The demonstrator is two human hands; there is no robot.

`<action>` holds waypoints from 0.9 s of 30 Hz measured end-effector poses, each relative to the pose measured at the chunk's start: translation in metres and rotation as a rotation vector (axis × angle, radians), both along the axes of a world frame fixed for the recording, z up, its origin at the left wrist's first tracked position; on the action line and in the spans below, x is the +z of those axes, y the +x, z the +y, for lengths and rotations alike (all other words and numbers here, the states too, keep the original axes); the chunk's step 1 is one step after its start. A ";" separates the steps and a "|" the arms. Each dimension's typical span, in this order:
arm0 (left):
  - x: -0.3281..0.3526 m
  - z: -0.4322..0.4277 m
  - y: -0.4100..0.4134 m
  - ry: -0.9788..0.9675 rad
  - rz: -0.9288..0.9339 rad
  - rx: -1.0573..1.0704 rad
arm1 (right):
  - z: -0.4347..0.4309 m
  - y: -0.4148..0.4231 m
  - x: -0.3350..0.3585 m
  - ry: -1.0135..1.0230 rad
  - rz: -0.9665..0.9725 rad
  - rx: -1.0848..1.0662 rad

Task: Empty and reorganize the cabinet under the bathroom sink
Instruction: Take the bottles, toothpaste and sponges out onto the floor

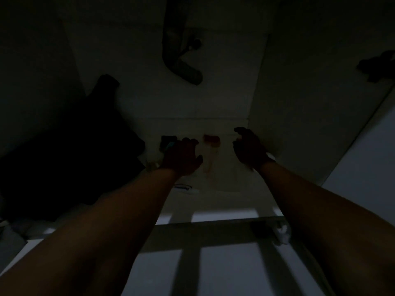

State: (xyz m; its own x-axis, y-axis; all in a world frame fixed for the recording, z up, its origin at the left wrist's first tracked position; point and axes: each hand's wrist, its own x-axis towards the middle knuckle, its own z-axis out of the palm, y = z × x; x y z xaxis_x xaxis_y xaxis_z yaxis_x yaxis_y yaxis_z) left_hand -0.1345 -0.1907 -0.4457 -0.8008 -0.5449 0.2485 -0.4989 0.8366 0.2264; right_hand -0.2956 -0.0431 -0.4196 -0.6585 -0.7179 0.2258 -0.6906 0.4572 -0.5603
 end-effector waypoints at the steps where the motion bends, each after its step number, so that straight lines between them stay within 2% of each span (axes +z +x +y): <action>1: 0.000 -0.001 -0.003 -0.013 -0.006 0.006 | 0.001 -0.003 -0.001 -0.015 0.002 -0.015; 4: -0.009 0.001 -0.018 0.013 0.004 -0.003 | 0.005 -0.028 -0.018 -0.051 0.042 -0.080; 6: -0.022 0.008 -0.027 0.075 -0.004 -0.040 | 0.012 -0.048 -0.031 -0.007 0.036 -0.109; 8: -0.035 0.016 -0.035 0.099 -0.034 -0.062 | 0.032 -0.041 -0.027 0.081 0.133 -0.071; 12: -0.051 0.027 -0.059 0.091 -0.050 -0.077 | 0.049 -0.038 -0.018 0.069 0.201 -0.111; 15: -0.060 0.040 -0.082 0.126 -0.028 -0.110 | 0.053 -0.072 -0.049 0.211 0.145 -0.194; 19: -0.068 0.065 -0.112 0.158 0.069 -0.133 | 0.048 -0.092 -0.065 0.108 0.005 -0.305; 23: -0.058 0.080 -0.149 0.006 0.124 -0.088 | 0.043 -0.102 -0.067 0.139 0.054 -0.257; 27: -0.071 0.068 -0.190 0.078 0.051 -0.231 | 0.033 -0.105 -0.063 0.235 0.188 -0.195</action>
